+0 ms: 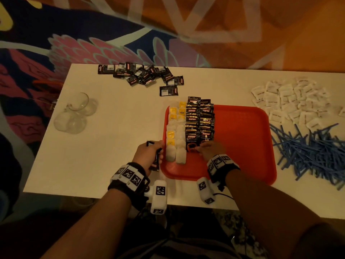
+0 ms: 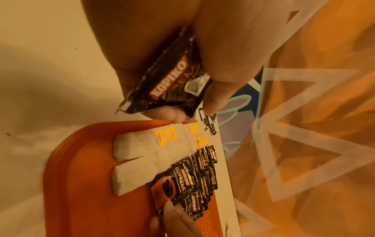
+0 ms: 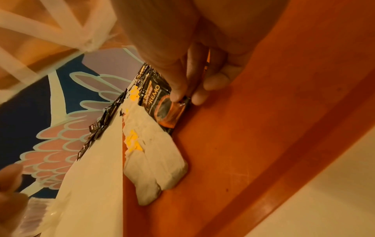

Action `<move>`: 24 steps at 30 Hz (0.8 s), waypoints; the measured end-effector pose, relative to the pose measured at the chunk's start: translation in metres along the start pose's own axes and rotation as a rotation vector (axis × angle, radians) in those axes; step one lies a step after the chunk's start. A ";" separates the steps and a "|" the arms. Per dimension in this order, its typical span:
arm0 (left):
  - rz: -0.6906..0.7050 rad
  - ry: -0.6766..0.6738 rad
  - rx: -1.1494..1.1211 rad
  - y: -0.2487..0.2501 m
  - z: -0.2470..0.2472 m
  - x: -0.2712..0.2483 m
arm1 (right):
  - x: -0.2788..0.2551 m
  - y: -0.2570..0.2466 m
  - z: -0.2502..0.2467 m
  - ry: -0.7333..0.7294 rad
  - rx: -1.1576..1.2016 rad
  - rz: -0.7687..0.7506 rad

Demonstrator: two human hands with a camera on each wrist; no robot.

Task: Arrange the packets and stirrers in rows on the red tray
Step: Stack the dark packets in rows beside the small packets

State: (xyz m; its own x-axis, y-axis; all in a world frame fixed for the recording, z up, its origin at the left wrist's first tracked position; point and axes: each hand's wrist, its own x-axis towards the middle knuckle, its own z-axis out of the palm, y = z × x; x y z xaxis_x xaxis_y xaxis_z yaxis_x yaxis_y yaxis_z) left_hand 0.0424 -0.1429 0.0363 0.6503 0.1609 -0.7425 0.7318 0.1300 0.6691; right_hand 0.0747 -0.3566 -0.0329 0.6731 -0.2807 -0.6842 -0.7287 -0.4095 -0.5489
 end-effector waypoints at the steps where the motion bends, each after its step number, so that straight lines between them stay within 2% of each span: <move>1: 0.000 0.002 -0.002 -0.001 -0.001 0.000 | 0.001 0.000 0.001 0.014 0.000 0.002; 11: -0.023 0.003 -0.050 -0.002 -0.002 0.002 | 0.001 0.000 0.000 0.060 -0.090 -0.021; 19: -0.050 -0.044 -0.148 0.002 0.007 -0.003 | -0.008 -0.003 -0.010 0.085 -0.106 -0.025; 24: 0.026 0.013 -0.129 0.010 0.021 -0.006 | -0.027 -0.019 -0.024 -0.011 -0.077 -0.144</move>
State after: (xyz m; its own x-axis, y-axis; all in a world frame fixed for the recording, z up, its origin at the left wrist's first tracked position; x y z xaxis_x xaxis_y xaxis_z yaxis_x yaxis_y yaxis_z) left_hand 0.0502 -0.1631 0.0466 0.6657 0.1781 -0.7247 0.6815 0.2505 0.6876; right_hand 0.0730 -0.3617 0.0077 0.7681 -0.2048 -0.6068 -0.6127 -0.5105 -0.6033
